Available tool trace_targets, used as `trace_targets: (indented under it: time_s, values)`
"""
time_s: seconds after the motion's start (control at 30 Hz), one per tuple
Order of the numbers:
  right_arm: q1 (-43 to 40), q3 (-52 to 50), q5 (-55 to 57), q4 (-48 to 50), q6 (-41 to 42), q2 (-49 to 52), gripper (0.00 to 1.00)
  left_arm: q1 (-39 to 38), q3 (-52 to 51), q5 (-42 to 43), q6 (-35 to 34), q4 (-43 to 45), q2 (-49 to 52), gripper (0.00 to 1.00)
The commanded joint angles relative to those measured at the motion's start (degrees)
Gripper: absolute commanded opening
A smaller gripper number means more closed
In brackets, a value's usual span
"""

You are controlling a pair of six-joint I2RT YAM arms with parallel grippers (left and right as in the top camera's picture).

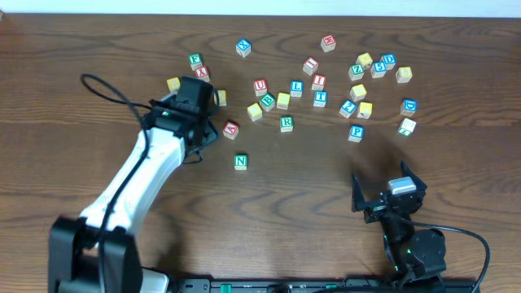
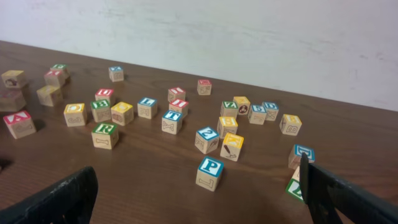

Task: Spell out NEURIPS
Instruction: 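Move the left gripper over the red E block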

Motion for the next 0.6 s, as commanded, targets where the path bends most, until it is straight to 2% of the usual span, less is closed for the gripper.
trace_targets:
  time_s: [0.0, 0.23, 0.4, 0.57]
  values:
    - [-0.3, -0.1, -0.3, -0.2, 0.1, -0.3, 0.99, 0.2, 1.5, 2.7, -0.7, 0.5, 3.9, 0.76]
    - [-0.3, -0.1, -0.3, -0.2, 0.1, -0.3, 0.99, 0.3, 1.5, 4.2, -0.7, 2.8, 7.6, 0.76]
    - [-0.3, -0.1, -0.3, -0.2, 0.1, -0.3, 0.99, 4.1, 1.8, 10.3, -0.5, 4.9, 7.7, 0.76]
    - [-0.3, -0.1, -0.3, -0.3, 0.1, -0.3, 0.99, 6.4, 3.5, 10.9, 0.4, 3.6, 7.7, 0.75]
